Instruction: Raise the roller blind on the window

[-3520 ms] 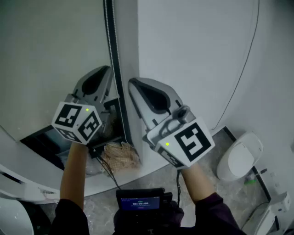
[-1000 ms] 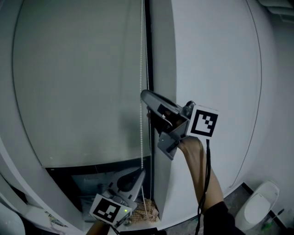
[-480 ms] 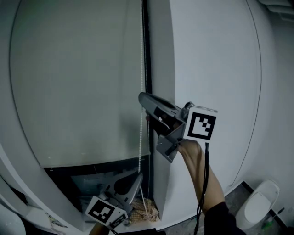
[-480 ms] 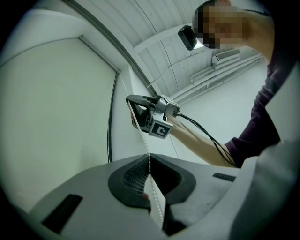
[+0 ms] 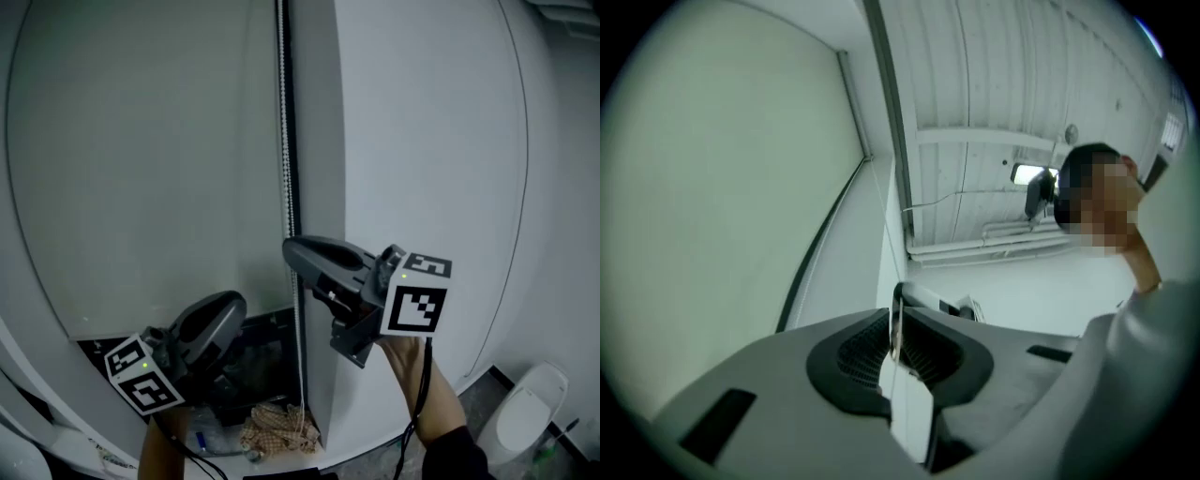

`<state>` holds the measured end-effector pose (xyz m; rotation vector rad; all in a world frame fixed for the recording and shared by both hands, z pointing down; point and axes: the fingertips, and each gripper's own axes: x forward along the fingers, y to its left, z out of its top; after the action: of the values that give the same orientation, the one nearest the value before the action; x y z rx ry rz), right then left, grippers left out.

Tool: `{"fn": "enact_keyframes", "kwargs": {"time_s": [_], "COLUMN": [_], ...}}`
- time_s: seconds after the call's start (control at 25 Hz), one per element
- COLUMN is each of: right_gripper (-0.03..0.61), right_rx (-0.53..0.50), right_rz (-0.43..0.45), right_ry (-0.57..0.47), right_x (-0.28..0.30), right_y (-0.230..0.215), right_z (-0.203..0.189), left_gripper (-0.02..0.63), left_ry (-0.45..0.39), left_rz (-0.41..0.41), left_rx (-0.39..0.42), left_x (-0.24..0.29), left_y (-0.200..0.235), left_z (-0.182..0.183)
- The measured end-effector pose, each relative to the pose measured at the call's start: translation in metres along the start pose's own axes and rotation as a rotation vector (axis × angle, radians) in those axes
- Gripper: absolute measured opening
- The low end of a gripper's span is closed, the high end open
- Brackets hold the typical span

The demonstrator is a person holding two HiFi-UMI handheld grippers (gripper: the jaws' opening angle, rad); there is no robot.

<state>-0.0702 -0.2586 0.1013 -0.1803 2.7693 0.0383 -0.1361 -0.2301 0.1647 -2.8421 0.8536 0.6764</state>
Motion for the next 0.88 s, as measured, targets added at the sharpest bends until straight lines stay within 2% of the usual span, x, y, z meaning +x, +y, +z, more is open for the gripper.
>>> {"fn": "enact_keyframes", "kwargs": {"time_s": [0.12, 0.24, 0.36, 0.56, 0.76, 0.88], "right_gripper": [0.014, 0.014, 0.014, 0.014, 0.014, 0.014], "right_rx": [0.01, 0.037, 0.046, 0.085, 0.103, 0.115], "right_rz": [0.011, 0.011, -0.001, 0.001, -0.008, 0.001], "right_ry": [0.046, 0.069, 0.098, 0.128, 0.124, 0.132], "right_x": [-0.018, -0.042, -0.053, -0.052, -0.052, -0.051], "right_y": [0.006, -0.001, 0.01, 0.029, 0.031, 0.027], "right_z": [-0.028, -0.039, -0.06, -0.101, -0.115, -0.119], "left_gripper": [0.014, 0.026, 0.051, 0.051, 0.049, 0.018], "left_ry": [-0.001, 0.032, 0.051, 0.081, 0.113, 0.148], "left_rz": [-0.098, -0.149, -0.212, -0.247, -0.295, -0.333], "left_rx": [-0.086, -0.143, -0.19, -0.202, -0.196, -0.206], "left_x": [0.031, 0.077, 0.091, 0.089, 0.088, 0.088], "left_y": [-0.003, 0.0, -0.008, -0.01, -0.012, -0.016], "left_z": [0.016, 0.022, 0.025, 0.021, 0.017, 0.014]}}
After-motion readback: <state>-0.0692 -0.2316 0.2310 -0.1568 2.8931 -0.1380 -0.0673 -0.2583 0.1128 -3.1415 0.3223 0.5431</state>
